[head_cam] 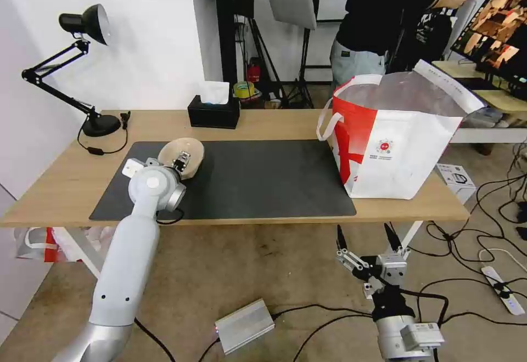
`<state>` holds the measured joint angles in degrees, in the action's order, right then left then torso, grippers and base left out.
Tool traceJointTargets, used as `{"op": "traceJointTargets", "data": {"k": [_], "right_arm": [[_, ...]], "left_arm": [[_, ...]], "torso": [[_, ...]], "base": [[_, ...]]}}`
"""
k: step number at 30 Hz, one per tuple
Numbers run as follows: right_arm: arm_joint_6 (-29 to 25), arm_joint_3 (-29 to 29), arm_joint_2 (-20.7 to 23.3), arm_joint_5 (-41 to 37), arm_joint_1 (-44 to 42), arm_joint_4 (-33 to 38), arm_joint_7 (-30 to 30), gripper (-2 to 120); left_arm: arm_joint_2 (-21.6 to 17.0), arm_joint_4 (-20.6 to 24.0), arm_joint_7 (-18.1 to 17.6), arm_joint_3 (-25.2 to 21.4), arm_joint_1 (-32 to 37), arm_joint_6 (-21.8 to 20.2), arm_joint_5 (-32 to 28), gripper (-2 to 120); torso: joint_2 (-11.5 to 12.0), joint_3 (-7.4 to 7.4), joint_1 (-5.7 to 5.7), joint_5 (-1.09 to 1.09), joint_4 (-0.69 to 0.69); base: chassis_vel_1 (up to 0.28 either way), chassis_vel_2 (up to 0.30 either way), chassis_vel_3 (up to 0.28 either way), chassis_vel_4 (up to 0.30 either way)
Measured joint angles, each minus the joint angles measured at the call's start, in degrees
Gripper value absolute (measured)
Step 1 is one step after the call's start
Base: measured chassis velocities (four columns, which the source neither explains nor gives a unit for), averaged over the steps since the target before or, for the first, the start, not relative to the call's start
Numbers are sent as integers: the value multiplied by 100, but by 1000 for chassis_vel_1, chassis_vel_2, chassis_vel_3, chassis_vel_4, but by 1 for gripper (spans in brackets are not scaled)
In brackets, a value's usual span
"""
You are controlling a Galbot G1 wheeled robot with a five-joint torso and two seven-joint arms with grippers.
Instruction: Pick up the trash from the table and place it into the takeout bag.
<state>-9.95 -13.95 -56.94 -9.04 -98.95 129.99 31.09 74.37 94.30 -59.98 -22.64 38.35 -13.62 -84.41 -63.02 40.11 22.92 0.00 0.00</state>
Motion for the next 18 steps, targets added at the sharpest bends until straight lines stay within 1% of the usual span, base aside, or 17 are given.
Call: {"op": "traceJointTargets", "data": {"k": [7, 18], "right_arm": [[0, 0, 0, 0, 0, 0, 0, 100], [0, 0, 0, 0, 0, 0, 0, 100]], "left_arm": [[66, -146, 23, 32, -128, -102, -12, 100], [212, -300, 67, 142, -279, -101, 74, 100]], "torso": [[0, 0, 0, 0, 0], [0, 0, 0, 0, 0]], "base": [[0, 0, 0, 0], [0, 0, 0, 0]]}}
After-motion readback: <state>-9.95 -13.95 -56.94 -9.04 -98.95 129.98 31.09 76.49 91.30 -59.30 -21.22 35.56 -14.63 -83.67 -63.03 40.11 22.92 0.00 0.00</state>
